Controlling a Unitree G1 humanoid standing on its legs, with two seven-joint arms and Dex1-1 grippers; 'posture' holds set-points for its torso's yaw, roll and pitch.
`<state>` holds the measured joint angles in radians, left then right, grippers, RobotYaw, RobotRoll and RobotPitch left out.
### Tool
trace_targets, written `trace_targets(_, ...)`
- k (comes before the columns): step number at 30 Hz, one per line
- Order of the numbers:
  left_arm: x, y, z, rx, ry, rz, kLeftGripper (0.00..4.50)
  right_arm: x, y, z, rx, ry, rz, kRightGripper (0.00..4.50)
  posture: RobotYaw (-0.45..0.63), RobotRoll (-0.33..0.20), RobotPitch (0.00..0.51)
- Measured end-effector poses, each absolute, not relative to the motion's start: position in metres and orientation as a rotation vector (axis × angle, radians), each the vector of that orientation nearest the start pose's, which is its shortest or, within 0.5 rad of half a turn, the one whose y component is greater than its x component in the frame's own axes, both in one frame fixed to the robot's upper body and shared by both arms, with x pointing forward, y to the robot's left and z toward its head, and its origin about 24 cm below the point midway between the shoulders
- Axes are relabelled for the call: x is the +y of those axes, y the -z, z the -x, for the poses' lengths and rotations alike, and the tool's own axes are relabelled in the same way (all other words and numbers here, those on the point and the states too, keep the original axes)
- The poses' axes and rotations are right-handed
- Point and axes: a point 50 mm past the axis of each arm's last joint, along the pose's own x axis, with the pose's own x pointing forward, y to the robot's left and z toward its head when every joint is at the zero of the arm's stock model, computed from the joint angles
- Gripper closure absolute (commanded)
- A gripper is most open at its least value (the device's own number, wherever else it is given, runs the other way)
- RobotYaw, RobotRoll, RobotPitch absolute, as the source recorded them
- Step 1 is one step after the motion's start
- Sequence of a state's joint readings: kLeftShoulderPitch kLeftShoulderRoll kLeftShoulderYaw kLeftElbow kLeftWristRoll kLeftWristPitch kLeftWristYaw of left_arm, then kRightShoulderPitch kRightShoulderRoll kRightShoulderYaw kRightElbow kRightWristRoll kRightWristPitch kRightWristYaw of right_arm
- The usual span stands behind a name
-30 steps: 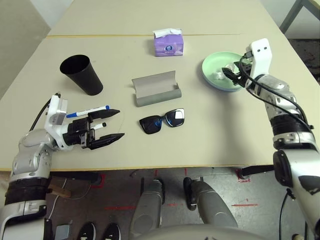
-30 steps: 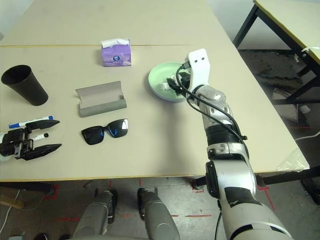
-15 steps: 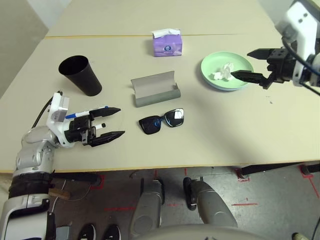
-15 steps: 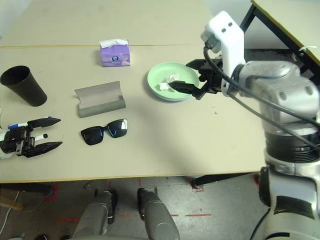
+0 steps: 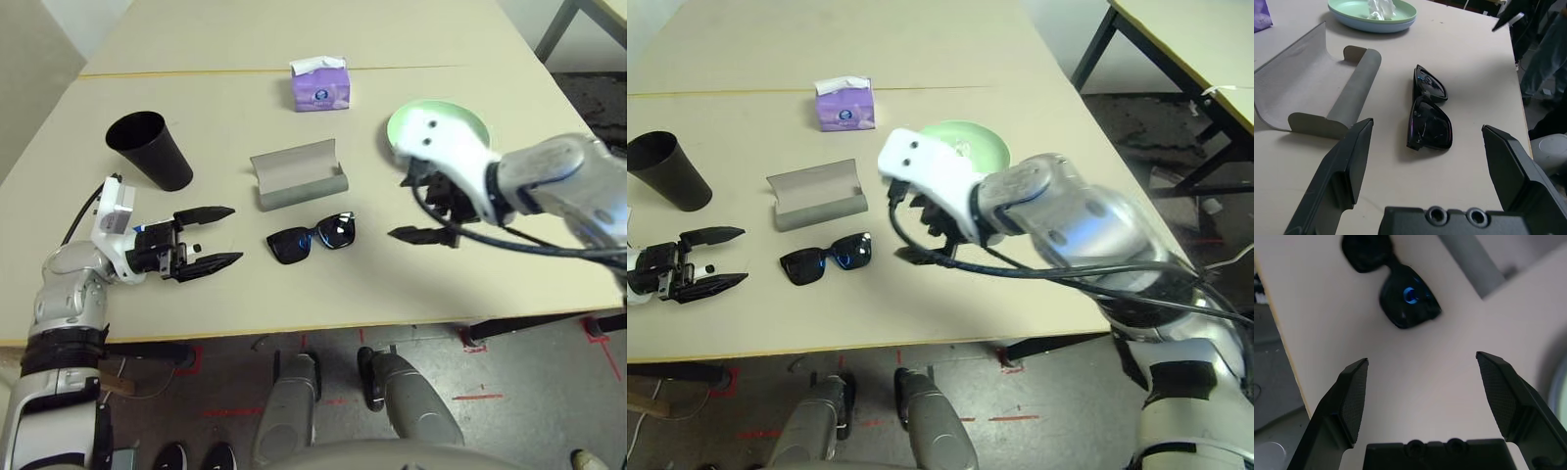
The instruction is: Organize and tidy the items on the table.
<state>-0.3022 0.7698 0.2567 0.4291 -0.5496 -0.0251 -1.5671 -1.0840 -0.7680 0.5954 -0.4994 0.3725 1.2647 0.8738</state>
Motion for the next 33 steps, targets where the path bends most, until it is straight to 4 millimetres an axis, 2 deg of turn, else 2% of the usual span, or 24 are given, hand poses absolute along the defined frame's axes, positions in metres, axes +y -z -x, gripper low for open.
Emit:
trace_targets(8,0.305,-0.135,-0.256,-0.025,1.151,-0.183,0.0,-0.048,-0.248,-0.273,0.378,-1.186,0.95,0.03,-0.06,0.0,0.213)
trace_targets(19,0.307,-0.136,-0.26,-0.029,1.133,-0.184,0.0,0.0,-0.225,-0.282,0.274,-1.311,1.113,0.03,-0.04,0.0,0.222)
trace_targets(23,0.308,-0.135,-0.258,-0.025,1.129,-0.184,0.0,0.017,-0.209,-0.289,0.246,-1.337,1.163,0.03,-0.02,0.0,0.228)
trace_targets(33,0.31,-0.131,-0.25,-0.013,1.11,-0.185,0.0,0.024,-0.182,-0.299,0.275,-1.371,1.209,0.03,-0.01,0.0,0.233)
